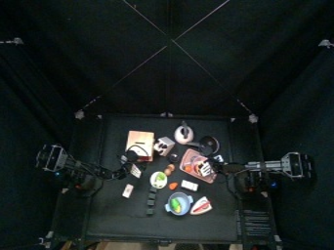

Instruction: Grab bowl

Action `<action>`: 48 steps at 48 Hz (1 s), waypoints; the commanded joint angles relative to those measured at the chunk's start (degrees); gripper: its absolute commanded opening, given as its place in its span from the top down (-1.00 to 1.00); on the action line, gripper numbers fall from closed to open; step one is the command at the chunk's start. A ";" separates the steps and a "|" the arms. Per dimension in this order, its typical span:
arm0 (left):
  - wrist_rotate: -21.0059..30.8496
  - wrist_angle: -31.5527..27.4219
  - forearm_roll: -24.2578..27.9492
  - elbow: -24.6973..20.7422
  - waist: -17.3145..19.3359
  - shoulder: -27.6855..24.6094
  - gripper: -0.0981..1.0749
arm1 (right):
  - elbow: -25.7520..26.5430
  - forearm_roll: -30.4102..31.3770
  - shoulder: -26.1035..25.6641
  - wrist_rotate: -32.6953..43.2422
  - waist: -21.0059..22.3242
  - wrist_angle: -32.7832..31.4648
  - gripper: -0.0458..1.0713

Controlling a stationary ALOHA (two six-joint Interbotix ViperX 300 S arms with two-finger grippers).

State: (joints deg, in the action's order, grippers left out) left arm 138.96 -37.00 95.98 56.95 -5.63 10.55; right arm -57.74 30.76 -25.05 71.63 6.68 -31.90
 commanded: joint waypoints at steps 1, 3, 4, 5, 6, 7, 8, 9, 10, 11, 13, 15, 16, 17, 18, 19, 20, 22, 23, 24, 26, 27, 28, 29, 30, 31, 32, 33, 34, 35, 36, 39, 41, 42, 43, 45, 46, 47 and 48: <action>-0.09 -0.09 0.44 -1.58 0.35 0.35 -0.82 | 1.41 0.09 -0.44 -0.09 -1.23 0.35 -0.57; -0.26 0.62 1.14 -2.46 -0.35 0.35 -0.82 | 2.20 0.35 -1.05 -0.09 -4.39 0.35 -0.57; -0.70 1.58 1.93 -3.16 -0.70 0.35 -0.82 | 2.55 0.35 -1.23 -0.09 -6.15 0.44 -0.57; -1.41 2.99 3.25 -4.13 -1.23 0.26 -0.82 | 2.64 0.70 -1.23 -0.09 -7.56 0.62 -0.57; -2.37 4.92 4.75 -5.27 -2.02 0.00 -0.82 | 2.64 1.14 -1.05 -0.09 -8.70 0.79 -0.57; -3.69 7.91 6.68 -7.12 -2.99 -0.53 -0.82 | 2.64 1.58 -0.70 0.00 -9.32 0.79 -0.57; -4.66 10.63 7.73 -8.88 -3.78 -1.23 -0.82 | 2.64 1.58 -0.53 0.00 -9.40 0.79 -0.57; -5.62 13.45 8.26 -10.90 -4.48 -2.29 -0.82 | 2.64 1.23 -0.53 0.26 -9.40 0.62 -0.57; -6.24 16.00 8.26 -12.30 -5.19 -3.25 -0.82 | 2.72 0.79 -0.70 0.44 -9.40 0.53 -0.57; -7.21 19.60 8.17 -14.50 -5.98 -5.01 -0.82 | 2.81 -0.53 -1.05 0.35 -9.32 0.53 -0.57; -8.70 23.73 7.56 -18.28 -7.29 -8.53 -0.82 | 2.81 -2.64 -1.93 0.18 -9.32 0.44 -0.57; -9.32 24.35 6.50 -20.65 -8.00 -11.07 -0.82 | 2.55 -3.43 -2.81 0.18 -9.32 0.18 -0.57; -9.49 24.43 5.80 -21.80 -8.35 -12.04 -0.82 | 2.37 -3.60 -3.16 0.26 -9.40 0.09 -0.57; -9.67 24.17 5.27 -22.94 -8.70 -13.18 -0.82 | 2.20 -3.87 -3.60 0.26 -9.40 0.00 -0.57; -9.76 24.08 4.83 -23.99 -8.96 -13.97 -0.82 | 2.11 -4.04 -3.78 0.35 -9.49 -0.09 -0.57; -9.76 23.64 4.39 -24.87 -9.05 -14.85 -0.82 | 2.02 -4.04 -3.96 0.35 -9.49 -0.09 -0.57; -9.84 23.20 3.96 -25.40 -9.32 -15.73 -0.82 | 2.02 -4.04 -4.04 0.35 -9.49 -0.09 -0.57; -9.84 22.15 3.60 -26.28 -9.40 -17.31 -0.82 | 2.02 -3.87 -4.04 0.35 -9.49 -0.09 -0.57; -9.84 21.27 3.52 -26.81 -9.40 -18.28 -0.82 | 2.02 -3.87 -4.04 0.26 -9.49 -0.09 -0.57; -9.84 20.92 3.25 -27.51 -9.49 -19.34 -0.82 | 2.02 -3.78 -3.96 0.26 -9.49 -0.09 -0.57; -9.84 20.39 3.16 -28.48 -9.49 -21.01 -0.82 | 1.93 -3.87 -4.04 0.26 -9.49 -0.09 -0.57; -9.84 20.30 3.16 -28.74 -9.49 -21.71 -0.82 | 1.93 -3.87 -4.04 0.26 -9.49 -0.09 -0.57; -9.84 20.30 3.16 -28.83 -9.40 -22.32 -0.82 | 2.02 -3.87 -4.04 0.35 -9.40 -0.09 -0.57; -9.84 20.30 3.16 -29.00 -9.49 -22.76 -0.82 | 1.93 -4.04 -3.96 0.35 -9.49 -0.09 -0.57; -9.84 20.30 2.99 -29.18 -9.49 -23.20 -0.82 | 1.93 -4.04 -3.96 0.35 -9.49 -0.09 -0.57; -9.84 20.57 2.99 -29.62 -9.67 -23.73 -0.82 | 1.85 -4.04 -3.96 0.35 -9.49 -0.09 -0.57; -9.84 20.57 2.90 -29.88 -9.84 -24.08 -0.82 | 1.85 -4.04 -3.96 0.44 -9.49 -0.09 -0.57; -9.84 20.65 2.90 -30.06 -10.11 -24.43 -0.82 | 1.85 -4.04 -3.96 0.44 -9.49 -0.09 -0.57; -9.84 20.57 2.90 -30.23 -10.20 -24.79 -0.82 | 1.85 -4.04 -3.96 0.44 -9.40 -0.09 -0.57; -9.84 20.65 2.90 -30.32 -10.28 -25.05 -0.82 | 1.93 -4.04 -3.96 0.44 -9.49 -0.09 -0.57; -9.84 20.57 2.81 -30.23 -10.28 -25.40 -0.81 | 1.85 -4.04 -3.96 0.44 -9.40 -0.09 -0.57; -9.84 20.57 2.02 -30.23 -10.28 -26.19 -0.81 | 1.85 -4.04 -3.60 0.44 -9.49 -0.09 -0.57; -9.84 20.65 0.88 -29.79 -10.28 -26.46 -0.81 | 1.85 -4.04 -3.43 0.44 -9.32 -0.09 -0.57; -9.84 20.48 0.35 -29.71 -10.28 -26.54 -0.81 | 1.85 -4.04 -3.25 0.44 -9.32 -0.09 -0.57; -9.84 20.30 0.09 -29.71 -10.28 -26.63 -0.81 | 1.76 -4.04 -3.34 0.44 -9.32 -0.09 -0.57; -10.02 20.21 0.00 -29.71 -10.20 -26.89 -0.80 | 1.49 -4.04 -3.25 0.53 -9.32 -0.09 -0.57; -10.20 20.13 -0.09 -29.79 -10.20 -27.16 -0.80 | 1.41 -4.22 -3.34 0.53 -9.32 -0.09 -0.57; -10.20 20.04 -0.18 -29.97 -10.20 -27.51 -0.80 | 1.32 -4.48 -3.25 0.44 -9.32 -0.09 -0.57; -10.20 19.86 -0.62 -30.15 -10.20 -27.86 -0.79 | 1.14 -4.57 -3.34 0.44 -9.32 -0.09 -0.57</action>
State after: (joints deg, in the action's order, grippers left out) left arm 129.02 -16.79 95.63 28.04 -16.00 -17.58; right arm -56.95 26.28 -27.95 72.16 -2.72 -32.17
